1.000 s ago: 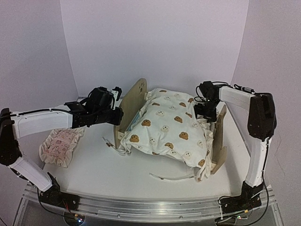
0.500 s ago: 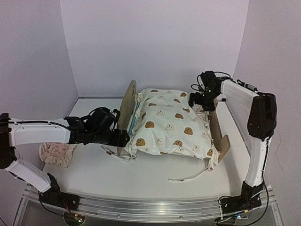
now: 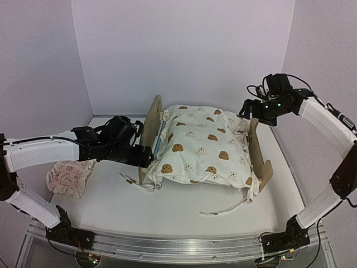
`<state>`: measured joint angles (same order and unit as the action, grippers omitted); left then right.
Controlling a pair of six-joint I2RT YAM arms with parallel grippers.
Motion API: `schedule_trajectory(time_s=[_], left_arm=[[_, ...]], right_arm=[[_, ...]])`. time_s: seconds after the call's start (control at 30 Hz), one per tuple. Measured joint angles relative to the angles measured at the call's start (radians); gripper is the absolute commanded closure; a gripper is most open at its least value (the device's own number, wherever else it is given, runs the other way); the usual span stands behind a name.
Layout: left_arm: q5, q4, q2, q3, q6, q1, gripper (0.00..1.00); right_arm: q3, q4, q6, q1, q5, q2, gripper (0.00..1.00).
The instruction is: Set up the pet bed
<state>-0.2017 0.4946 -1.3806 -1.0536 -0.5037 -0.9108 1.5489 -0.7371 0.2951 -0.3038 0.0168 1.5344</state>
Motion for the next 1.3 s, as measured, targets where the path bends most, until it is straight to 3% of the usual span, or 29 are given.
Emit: schedule_trajectory(time_s=[0.17,0.33,0.47,0.63,0.83,1.1,1.3], left_arm=[[-0.001,0.037,0.020,-0.005,0.014,0.000,0.23],[-0.004,0.035,0.030,-0.004,0.030,0.000,0.36],[-0.013,0.022,0.030,-0.004,0.045,0.000,0.51],[-0.035,0.008,0.028,-0.004,0.049,0.000,0.79],[-0.047,-0.019,0.029,0.008,0.059,0.000,0.76],[-0.045,-0.033,0.074,0.051,0.059,0.000,0.72],[-0.037,-0.052,0.097,0.059,0.059,0.000,0.72]], right_arm=[[-0.112,-0.008,0.012,-0.044,-0.142,-0.118,0.04],[-0.120,0.036,-0.025,-0.287,-0.223,-0.153,0.05],[-0.116,0.050,-0.094,-0.501,-0.206,-0.126,0.09],[-0.035,0.052,-0.174,-0.686,-0.138,0.025,0.18],[0.110,0.061,-0.124,-0.770,0.010,0.240,0.22],[0.209,0.062,0.038,-0.823,0.239,0.409,0.22],[0.246,0.061,0.108,-0.838,0.326,0.495,0.32]])
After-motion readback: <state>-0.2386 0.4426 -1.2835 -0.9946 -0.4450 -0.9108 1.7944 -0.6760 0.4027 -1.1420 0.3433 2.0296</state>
